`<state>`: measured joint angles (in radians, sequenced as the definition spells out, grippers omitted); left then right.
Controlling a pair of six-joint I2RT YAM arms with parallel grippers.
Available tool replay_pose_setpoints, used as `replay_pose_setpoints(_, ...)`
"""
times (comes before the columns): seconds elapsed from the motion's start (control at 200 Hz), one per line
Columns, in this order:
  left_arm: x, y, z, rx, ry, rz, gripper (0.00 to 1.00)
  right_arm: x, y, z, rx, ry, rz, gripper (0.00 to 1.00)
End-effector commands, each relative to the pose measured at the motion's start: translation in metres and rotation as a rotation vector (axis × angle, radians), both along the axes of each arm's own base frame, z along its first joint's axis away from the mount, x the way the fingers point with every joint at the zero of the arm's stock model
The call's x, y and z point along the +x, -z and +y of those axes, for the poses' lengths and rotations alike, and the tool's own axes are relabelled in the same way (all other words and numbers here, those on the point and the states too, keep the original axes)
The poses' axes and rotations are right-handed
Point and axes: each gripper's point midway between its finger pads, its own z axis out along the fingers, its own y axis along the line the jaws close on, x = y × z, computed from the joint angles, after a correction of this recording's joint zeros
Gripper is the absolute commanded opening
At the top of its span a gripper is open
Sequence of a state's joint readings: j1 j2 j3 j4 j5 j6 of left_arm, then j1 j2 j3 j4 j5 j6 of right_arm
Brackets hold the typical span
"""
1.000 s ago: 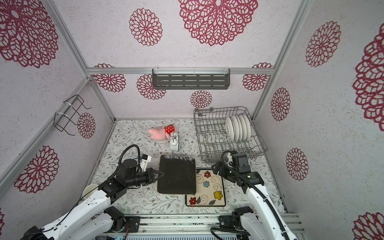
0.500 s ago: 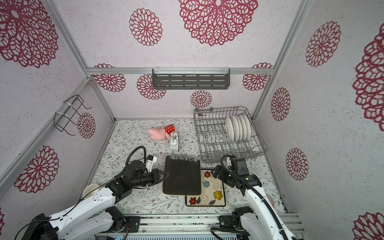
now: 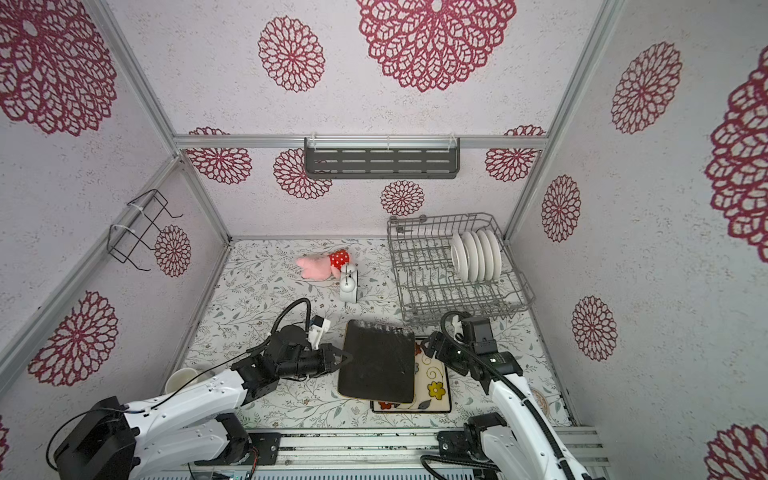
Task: Unload the plates from the dish rack
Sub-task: 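Tilt the dark plate down onto the flower-painted plate with the left gripper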
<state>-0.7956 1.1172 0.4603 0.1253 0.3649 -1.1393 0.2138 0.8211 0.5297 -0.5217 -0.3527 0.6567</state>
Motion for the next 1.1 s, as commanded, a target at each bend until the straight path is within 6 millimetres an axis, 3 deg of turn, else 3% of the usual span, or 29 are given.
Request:
replay_pose_setpoints(0.0,0.014,-0.079,-0.029,-0.227,0.018,-0.168,0.0,0.002,-0.001,0.001,0.013,0.001,-0.008,0.88)
replay_pose_setpoints(0.325,0.015,-0.078,-0.06,-0.274,0.039,-0.152,0.0,-0.002,0.006,0.001,0.005,-0.014,0.003,0.88)
replay_pose_setpoints(1.096,0.012,-0.065,-0.106,-0.287,0.103,-0.103,0.0,-0.005,0.026,-0.004,-0.025,-0.001,0.01,0.87)
